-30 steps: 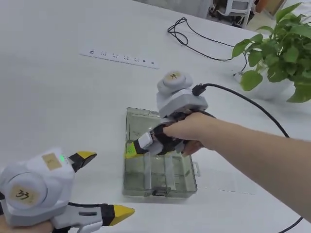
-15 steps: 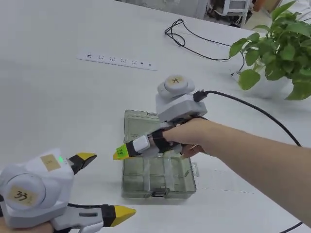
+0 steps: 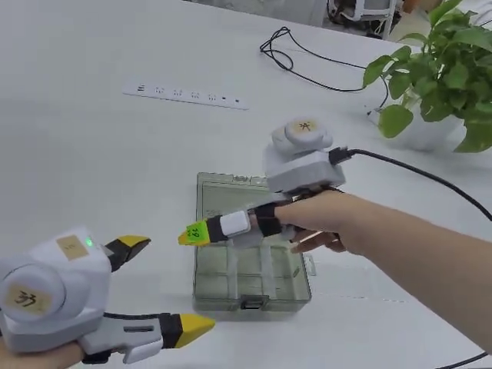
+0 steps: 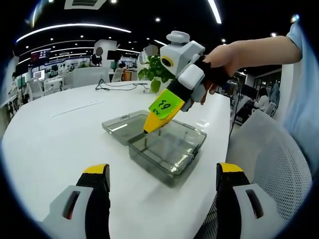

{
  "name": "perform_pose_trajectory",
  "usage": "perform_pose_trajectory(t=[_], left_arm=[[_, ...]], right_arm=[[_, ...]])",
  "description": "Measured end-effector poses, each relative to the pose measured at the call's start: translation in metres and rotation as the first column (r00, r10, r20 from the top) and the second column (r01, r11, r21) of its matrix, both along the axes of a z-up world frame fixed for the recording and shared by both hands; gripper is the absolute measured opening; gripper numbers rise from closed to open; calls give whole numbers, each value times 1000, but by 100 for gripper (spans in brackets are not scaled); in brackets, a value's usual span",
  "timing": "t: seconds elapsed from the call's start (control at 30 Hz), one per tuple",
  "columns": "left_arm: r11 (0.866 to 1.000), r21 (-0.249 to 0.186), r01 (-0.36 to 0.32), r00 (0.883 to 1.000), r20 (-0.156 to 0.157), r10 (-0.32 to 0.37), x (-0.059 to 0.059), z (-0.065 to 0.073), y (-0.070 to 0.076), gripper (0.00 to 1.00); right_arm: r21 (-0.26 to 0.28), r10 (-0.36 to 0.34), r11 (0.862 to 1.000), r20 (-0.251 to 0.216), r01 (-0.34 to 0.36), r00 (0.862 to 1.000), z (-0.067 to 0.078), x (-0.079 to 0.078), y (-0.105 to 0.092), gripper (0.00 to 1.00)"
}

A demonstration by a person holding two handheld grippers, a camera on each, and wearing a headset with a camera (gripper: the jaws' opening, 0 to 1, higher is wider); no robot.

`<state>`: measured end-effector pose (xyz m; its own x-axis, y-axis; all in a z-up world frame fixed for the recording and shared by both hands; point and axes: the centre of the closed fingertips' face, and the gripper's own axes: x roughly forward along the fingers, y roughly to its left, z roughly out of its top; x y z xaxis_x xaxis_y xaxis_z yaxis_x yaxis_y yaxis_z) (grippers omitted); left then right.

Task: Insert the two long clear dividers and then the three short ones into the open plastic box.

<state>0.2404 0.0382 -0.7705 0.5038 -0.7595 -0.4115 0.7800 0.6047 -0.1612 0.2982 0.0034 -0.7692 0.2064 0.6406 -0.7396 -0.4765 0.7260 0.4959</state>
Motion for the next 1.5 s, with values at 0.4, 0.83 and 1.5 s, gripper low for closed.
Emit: perform_pose_trajectory(t=[0.4, 0.83, 1.5], left_arm=[[999, -20, -28, 999, -17, 28, 7, 5, 8, 90], [1000, -15, -11, 1000, -9, 11, 8, 13, 0, 91], [1000, 8, -13, 1000, -12, 13, 6, 13, 2, 92]], right_arm=[[146, 27, 988, 209, -58, 978, 22, -6, -11, 98], [104, 122, 977, 450, -187, 885, 21, -17, -37, 100], [-6, 208, 971, 524, -241, 826, 13, -30, -116, 100]])
